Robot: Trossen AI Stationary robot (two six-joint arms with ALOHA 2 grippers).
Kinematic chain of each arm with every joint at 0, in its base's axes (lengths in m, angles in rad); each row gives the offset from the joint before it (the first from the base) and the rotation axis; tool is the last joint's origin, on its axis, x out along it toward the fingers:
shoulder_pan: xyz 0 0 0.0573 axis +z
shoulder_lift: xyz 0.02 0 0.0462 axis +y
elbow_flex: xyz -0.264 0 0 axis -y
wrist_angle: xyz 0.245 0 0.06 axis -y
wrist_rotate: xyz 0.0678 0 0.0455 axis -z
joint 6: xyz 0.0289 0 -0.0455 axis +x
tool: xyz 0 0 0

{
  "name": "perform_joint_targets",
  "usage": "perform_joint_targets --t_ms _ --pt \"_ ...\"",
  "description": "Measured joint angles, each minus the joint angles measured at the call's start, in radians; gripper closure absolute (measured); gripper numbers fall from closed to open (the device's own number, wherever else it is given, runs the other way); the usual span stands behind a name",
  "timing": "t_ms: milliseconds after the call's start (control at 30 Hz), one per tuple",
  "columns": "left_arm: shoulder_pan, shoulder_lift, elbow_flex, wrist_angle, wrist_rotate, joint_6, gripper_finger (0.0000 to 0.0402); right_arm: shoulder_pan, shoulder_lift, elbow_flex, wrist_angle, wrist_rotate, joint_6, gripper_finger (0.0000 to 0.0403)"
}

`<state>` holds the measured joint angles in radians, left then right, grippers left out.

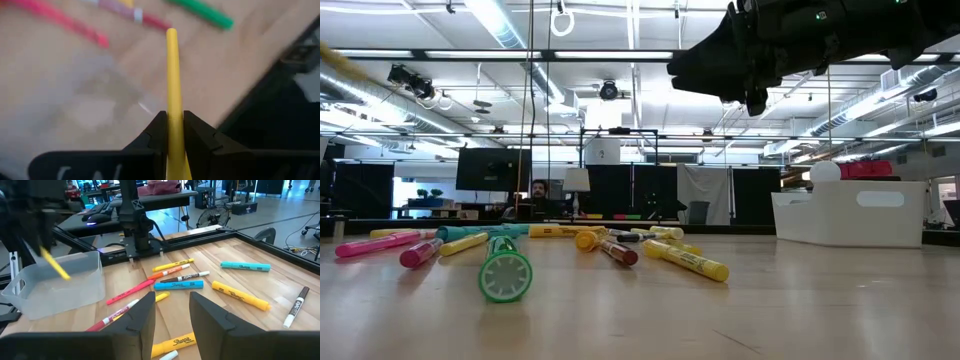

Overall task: Pick & Place Markers
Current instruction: Put the yellow pen into the transparent bin

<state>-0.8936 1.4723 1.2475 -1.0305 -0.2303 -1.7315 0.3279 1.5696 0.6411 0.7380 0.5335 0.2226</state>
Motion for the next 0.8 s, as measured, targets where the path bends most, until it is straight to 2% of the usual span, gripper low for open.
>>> perform_joint_targets --t_ms 167,300,533,800 --pt "-0.133 0.005 -0.04 -0.089 0.004 -0.319 0.0356 0.0 0.0 0.0 0.002 0.0 0.0 0.0282" --pt "-0.157 0.032 -0.092 -0.116 0.017 -0.456 0.0355 0.0 0.0 0.0 0.002 0.0 0.0 0.0282" --pt "-0.111 0.112 -0.128 -0.073 0.128 -0.509 0.0348 0.0 0.0 0.0 0.002 0.0 0.0 0.0282" --pt "-0.073 0.184 -0.128 0.005 0.131 -0.482 0.0345 0.0 0.0 0.0 0.002 0.0 0.002 0.0282"
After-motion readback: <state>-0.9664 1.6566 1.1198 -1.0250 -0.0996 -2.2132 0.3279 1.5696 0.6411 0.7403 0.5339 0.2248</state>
